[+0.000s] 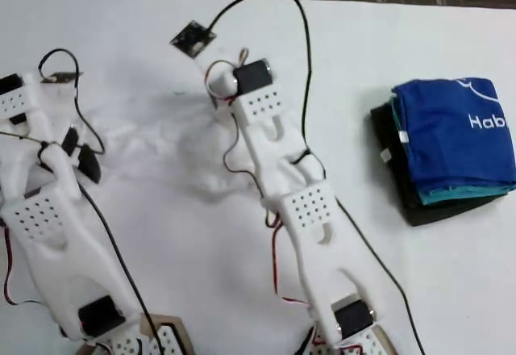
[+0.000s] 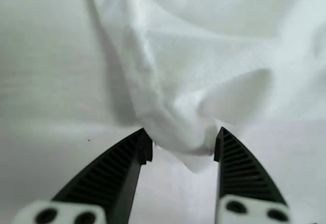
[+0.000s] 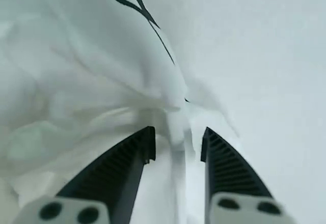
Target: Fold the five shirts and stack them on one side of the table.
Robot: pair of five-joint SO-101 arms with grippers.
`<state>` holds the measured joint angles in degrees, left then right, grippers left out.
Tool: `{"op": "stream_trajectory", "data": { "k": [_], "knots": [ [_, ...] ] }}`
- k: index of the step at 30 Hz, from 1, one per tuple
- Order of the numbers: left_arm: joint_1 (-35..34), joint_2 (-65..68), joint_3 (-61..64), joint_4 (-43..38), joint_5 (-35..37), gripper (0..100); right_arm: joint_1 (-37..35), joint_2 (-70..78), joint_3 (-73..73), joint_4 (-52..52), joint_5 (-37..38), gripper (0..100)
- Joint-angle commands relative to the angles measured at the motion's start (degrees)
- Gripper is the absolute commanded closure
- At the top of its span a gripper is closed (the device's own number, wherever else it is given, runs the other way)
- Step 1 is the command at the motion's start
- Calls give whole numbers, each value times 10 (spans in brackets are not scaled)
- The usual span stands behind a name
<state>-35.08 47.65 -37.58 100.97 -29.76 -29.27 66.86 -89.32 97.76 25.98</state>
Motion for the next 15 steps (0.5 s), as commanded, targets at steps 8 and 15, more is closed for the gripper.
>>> {"op": "stream_trajectory", "data": {
  "k": [8, 15],
  "knots": [
    [5, -8, -24, -10, -4, 782, 14, -74, 66, 3, 0, 833],
    [5, -7, -24, -11, -4, 782, 10, -66, 66, 0, 0, 844]
  ]
}}
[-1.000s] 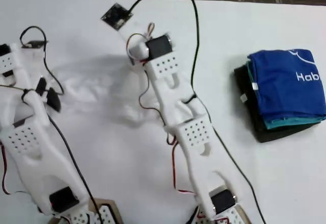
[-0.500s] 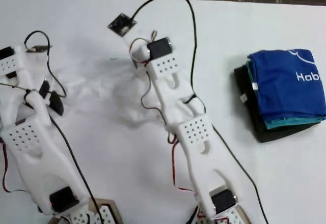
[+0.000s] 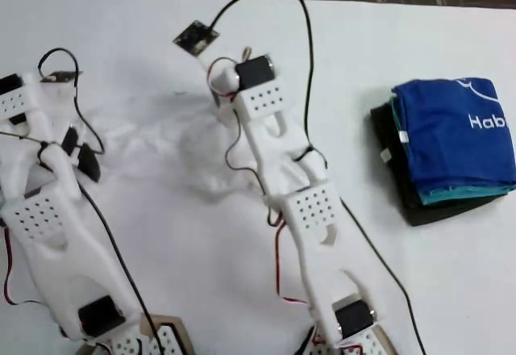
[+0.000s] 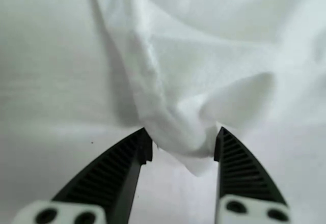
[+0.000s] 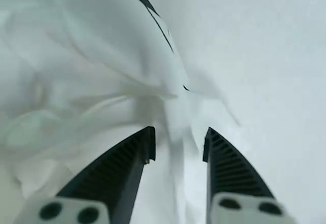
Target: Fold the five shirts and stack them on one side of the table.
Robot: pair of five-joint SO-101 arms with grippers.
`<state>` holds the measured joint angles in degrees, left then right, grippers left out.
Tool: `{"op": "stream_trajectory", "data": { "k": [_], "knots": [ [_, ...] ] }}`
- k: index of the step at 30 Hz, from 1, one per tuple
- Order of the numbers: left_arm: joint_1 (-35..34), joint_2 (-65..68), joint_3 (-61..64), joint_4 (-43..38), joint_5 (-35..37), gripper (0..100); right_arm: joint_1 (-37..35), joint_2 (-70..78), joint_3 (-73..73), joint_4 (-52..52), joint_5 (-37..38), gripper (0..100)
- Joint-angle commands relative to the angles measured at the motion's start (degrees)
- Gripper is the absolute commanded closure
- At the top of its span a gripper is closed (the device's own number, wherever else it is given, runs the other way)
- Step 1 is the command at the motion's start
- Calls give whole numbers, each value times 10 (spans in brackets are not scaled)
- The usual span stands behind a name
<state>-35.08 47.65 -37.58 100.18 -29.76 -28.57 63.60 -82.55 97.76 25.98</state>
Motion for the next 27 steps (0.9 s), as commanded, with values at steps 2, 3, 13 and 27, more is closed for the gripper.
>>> {"op": "stream_trajectory", "data": {
  "k": [2, 3, 13, 27],
  "knots": [
    [5, -7, -24, -4, -4, 782, 3, -37, -3, -1, 0, 889],
    [5, -7, -24, -4, -4, 782, 2, -38, -7, -2, 0, 916],
    [5, -7, -24, 0, -4, 782, -37, -32, -37, -5, -1, 913],
    [5, -9, -24, 2, -4, 782, -39, 14, -43, -11, 4, 905]
  ]
}}
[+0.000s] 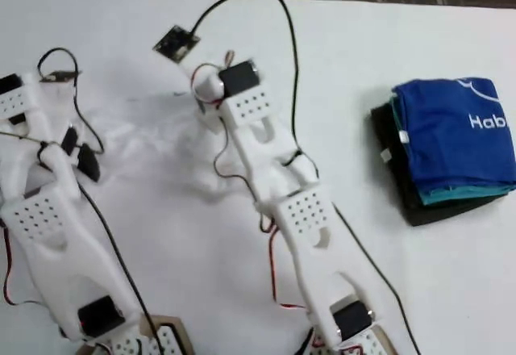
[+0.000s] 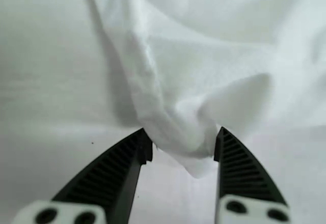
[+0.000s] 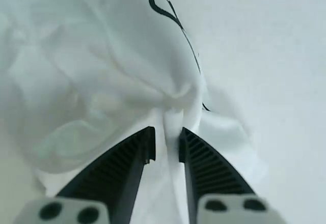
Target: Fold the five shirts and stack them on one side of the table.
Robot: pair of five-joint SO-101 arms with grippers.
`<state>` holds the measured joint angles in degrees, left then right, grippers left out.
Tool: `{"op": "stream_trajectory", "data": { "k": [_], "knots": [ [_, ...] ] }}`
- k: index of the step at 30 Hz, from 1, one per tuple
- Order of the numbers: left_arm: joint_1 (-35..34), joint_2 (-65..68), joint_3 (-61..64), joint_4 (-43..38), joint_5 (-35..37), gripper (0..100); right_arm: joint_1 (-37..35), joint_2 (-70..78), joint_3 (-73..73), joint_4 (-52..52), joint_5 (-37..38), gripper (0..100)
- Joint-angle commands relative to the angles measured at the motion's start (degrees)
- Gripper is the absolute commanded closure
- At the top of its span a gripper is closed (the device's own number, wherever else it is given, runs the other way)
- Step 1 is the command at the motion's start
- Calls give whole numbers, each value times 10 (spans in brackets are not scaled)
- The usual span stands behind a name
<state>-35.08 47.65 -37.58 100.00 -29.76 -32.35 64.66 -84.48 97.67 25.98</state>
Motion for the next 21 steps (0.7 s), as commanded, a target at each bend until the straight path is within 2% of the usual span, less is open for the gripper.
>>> {"op": "stream_trajectory", "data": {
  "k": [1, 6, 9, 14, 21],
  "knots": [
    [5, -9, -24, 4, -4, 782, -1, 9, -24, -14, 4, 906],
    [5, -9, -24, 4, -4, 782, 0, 18, -24, -27, 4, 915],
    [5, -9, -24, 4, -4, 782, 1, 17, -28, -39, 4, 983],
    [4, -10, -24, 4, -4, 782, 22, 10, -122, -11, 4, 978],
    [15, -11, -24, 4, -4, 782, 76, -155, -83, 2, 11, 978]
  ]
}}
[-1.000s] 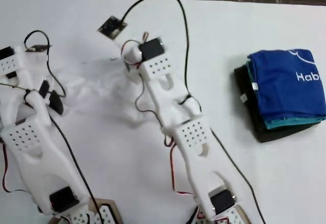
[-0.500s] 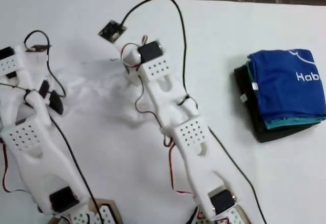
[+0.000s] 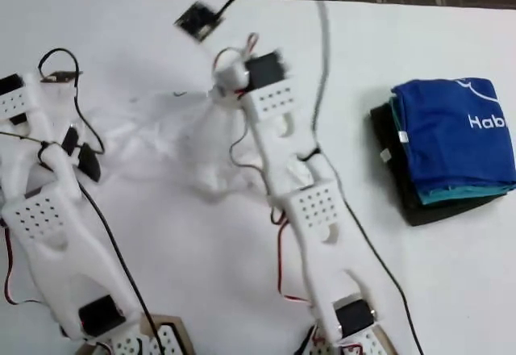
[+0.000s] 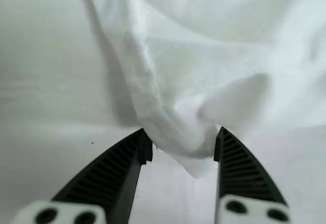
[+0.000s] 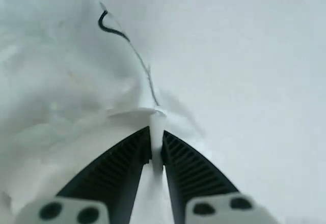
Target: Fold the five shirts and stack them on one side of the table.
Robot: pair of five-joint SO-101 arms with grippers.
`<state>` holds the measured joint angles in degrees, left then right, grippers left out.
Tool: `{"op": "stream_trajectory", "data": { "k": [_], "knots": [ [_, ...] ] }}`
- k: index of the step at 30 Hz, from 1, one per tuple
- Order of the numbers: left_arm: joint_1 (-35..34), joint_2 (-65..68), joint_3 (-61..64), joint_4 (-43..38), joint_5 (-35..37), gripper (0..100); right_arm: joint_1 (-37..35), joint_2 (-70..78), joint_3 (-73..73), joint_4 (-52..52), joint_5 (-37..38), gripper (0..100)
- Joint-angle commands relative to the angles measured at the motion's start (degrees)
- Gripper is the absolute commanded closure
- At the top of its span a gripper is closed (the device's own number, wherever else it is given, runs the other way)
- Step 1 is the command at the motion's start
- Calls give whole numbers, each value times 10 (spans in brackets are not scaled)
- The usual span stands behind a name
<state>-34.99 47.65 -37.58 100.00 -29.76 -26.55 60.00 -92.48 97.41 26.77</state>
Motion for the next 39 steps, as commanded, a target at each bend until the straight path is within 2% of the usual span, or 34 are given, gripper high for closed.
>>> {"op": "stream_trajectory", "data": {
  "k": [1, 9, 16, 22, 27, 30, 33, 39],
  "knots": [
    [19, -11, -24, 4, -4, 782, 21, -126, -2, 5, 4, 978],
    [57, -27, -24, 19, -3, 782, 30, -223, -3, 6, 4, 978],
    [81, -152, -19, 20, -3, 779, 34, -247, -1, 6, 4, 978],
    [64, -238, -19, 20, -69, 777, 95, -240, -2, 6, 4, 978],
    [58, -248, -19, 9, -73, 693, 137, -240, -2, 6, 4, 978],
    [65, -247, -19, -35, -69, 687, 148, -240, -1, 6, 4, 977],
    [94, -244, -17, -57, -68, 687, 153, -240, -1, 6, 3, 977],
    [187, -171, -20, -31, -83, 688, 145, -223, 1, 6, 0, 977]
  ]
}}
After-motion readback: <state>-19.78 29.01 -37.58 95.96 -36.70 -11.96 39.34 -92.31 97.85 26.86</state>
